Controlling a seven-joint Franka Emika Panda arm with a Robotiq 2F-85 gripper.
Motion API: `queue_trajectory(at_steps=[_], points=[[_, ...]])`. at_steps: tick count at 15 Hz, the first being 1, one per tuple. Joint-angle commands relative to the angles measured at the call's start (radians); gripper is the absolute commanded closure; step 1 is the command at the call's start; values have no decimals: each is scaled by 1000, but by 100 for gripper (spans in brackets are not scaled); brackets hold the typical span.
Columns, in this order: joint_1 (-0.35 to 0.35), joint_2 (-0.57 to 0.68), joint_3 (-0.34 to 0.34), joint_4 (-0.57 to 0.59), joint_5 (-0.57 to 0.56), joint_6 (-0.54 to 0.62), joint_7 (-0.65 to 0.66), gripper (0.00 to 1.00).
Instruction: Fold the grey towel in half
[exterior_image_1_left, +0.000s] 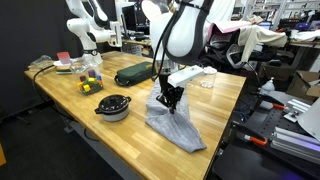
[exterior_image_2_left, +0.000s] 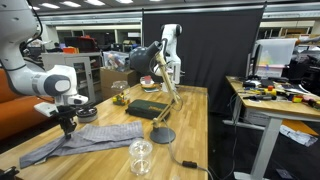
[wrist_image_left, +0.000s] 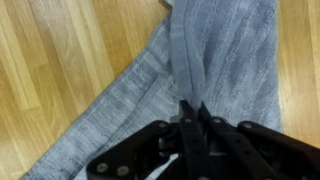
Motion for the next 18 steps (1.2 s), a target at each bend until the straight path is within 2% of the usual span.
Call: queue_trajectory(at_steps=[1,4,6,13,15,18], points=[[-12,-15,10,-5,5,-26,-24,98],[-9,-22,8,-7,2,-34,-23,94],[-7,-36,10,-13,-3,-33,-27,98],[14,-115,4,-4,-75,-46,-30,98],[23,-120,-13,14,-124,-59,-17,98],[58,-139,-80,38,-276,-62,42,98]])
